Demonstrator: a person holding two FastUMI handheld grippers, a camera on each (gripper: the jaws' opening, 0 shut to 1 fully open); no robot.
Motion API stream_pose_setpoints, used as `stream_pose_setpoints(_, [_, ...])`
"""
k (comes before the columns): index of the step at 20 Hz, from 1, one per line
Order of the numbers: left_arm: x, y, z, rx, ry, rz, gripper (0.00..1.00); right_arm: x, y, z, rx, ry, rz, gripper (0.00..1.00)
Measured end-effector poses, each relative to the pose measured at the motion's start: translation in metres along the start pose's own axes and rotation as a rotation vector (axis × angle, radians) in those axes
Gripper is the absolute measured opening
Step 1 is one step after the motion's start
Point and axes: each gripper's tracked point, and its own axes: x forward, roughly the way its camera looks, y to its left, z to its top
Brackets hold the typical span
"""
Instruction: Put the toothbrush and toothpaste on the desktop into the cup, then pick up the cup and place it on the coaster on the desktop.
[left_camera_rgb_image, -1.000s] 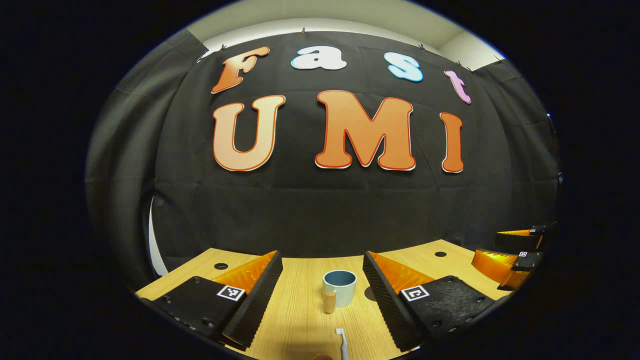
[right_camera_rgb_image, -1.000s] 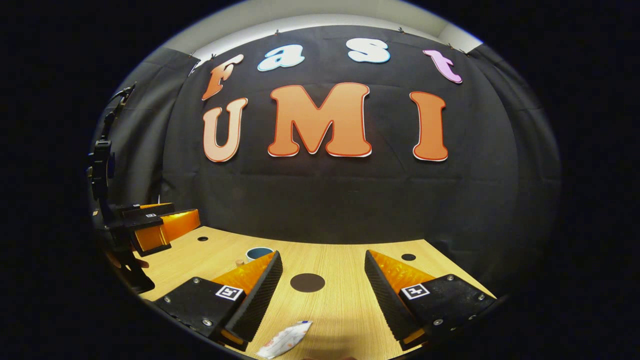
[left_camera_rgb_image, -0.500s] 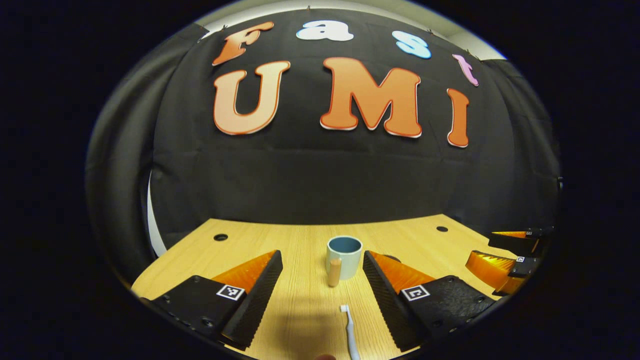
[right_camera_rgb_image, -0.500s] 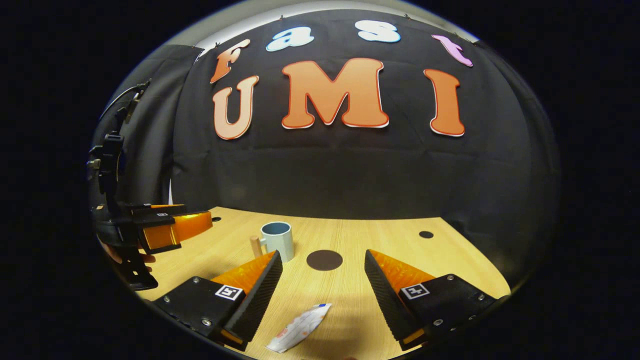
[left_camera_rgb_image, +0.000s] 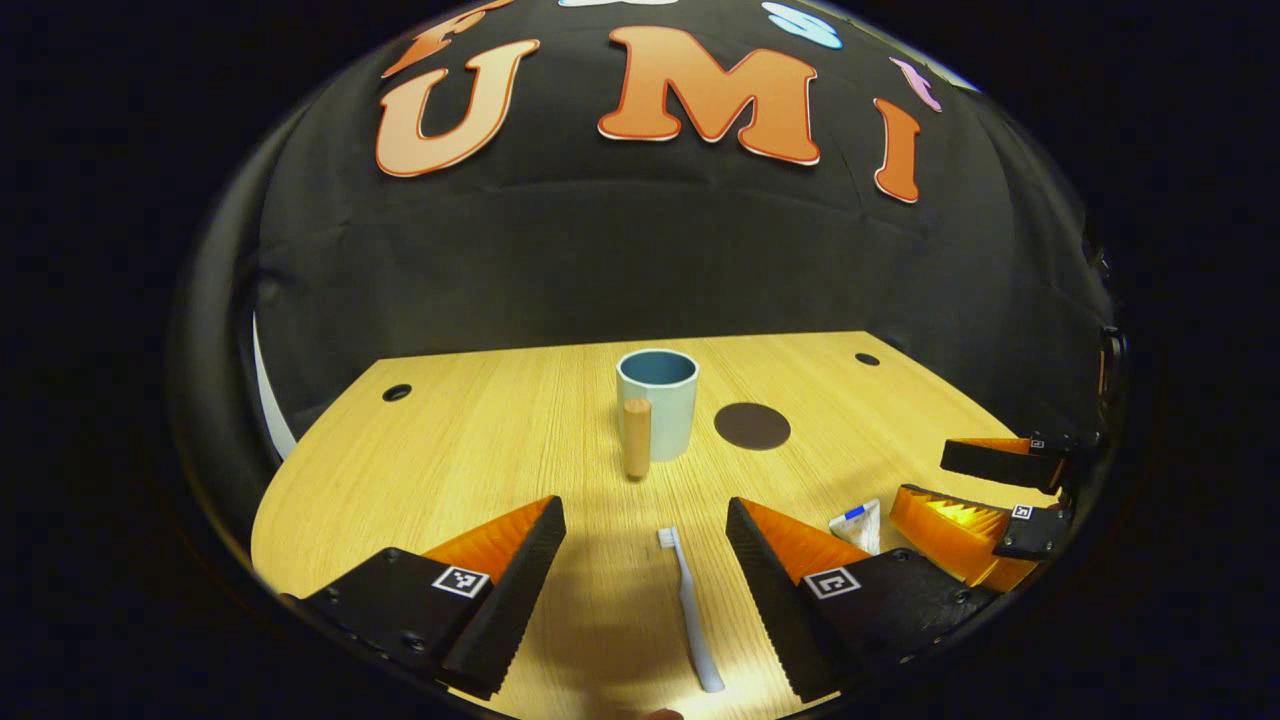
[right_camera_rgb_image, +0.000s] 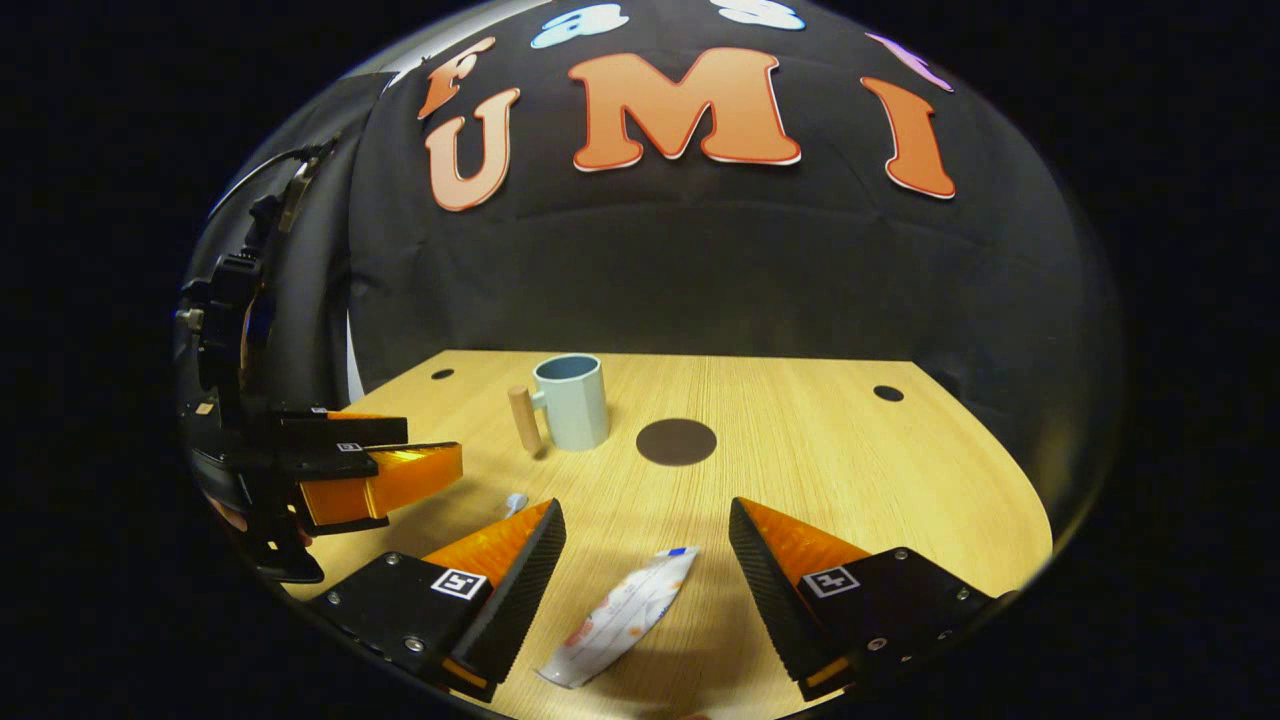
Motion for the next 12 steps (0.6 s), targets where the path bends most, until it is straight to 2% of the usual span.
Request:
stream_pose_setpoints(3, [0.004, -0.001, -0.012, 0.021, 0.044, -0.004, 0.98, 0.007, 0.001, -0.024, -0.011, 0.086, -0.011, 0.98])
stream_pose_setpoints(12, [0.006, -0.013, -0.025, 0.005, 0.171, -0.011, 0.98, 0.011, 0.012, -0.070, -0.067, 0.214, 0.000, 0.95])
